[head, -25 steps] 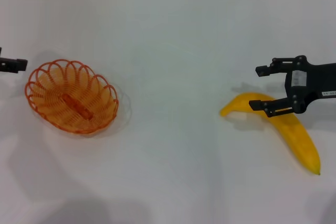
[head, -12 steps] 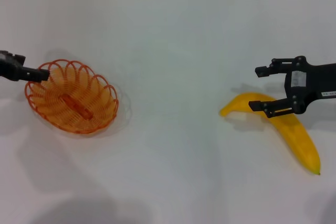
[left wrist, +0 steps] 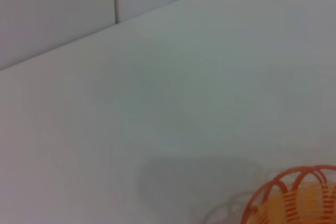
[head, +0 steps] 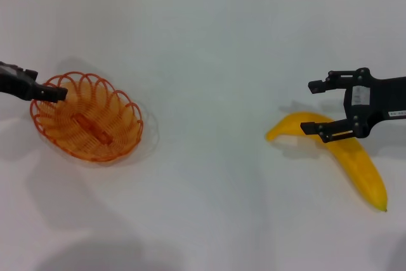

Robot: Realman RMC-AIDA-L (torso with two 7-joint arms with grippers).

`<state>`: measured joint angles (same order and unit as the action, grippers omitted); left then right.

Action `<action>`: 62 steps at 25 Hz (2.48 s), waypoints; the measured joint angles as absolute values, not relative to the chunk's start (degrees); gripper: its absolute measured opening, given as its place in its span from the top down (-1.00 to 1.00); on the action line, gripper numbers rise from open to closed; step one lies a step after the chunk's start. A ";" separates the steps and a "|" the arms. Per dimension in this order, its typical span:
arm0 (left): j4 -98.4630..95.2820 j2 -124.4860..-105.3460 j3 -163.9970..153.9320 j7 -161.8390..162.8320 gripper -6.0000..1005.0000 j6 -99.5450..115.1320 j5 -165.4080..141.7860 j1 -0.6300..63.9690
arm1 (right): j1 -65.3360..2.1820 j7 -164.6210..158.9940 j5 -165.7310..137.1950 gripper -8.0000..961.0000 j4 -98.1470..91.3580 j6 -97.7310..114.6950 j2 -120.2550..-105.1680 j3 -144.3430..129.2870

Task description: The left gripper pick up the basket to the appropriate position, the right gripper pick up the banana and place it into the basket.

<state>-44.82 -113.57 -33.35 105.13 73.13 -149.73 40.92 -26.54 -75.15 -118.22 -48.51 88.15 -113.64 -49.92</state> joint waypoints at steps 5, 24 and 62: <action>-44.60 -114.33 -33.58 104.42 -0.55 71.91 -149.76 41.06 | -26.54 -75.15 -118.21 -0.80 -48.52 88.10 -113.64 -49.92; -44.55 -114.85 -33.65 104.39 0.04 70.22 -150.02 41.05 | -26.63 -75.88 -119.44 -0.79 -48.42 87.90 -113.65 -49.83; -44.50 -116.57 -33.50 98.48 0.85 73.46 -127.67 37.34 | -27.94 -76.01 -119.70 -0.79 -46.97 85.65 -114.18 -49.57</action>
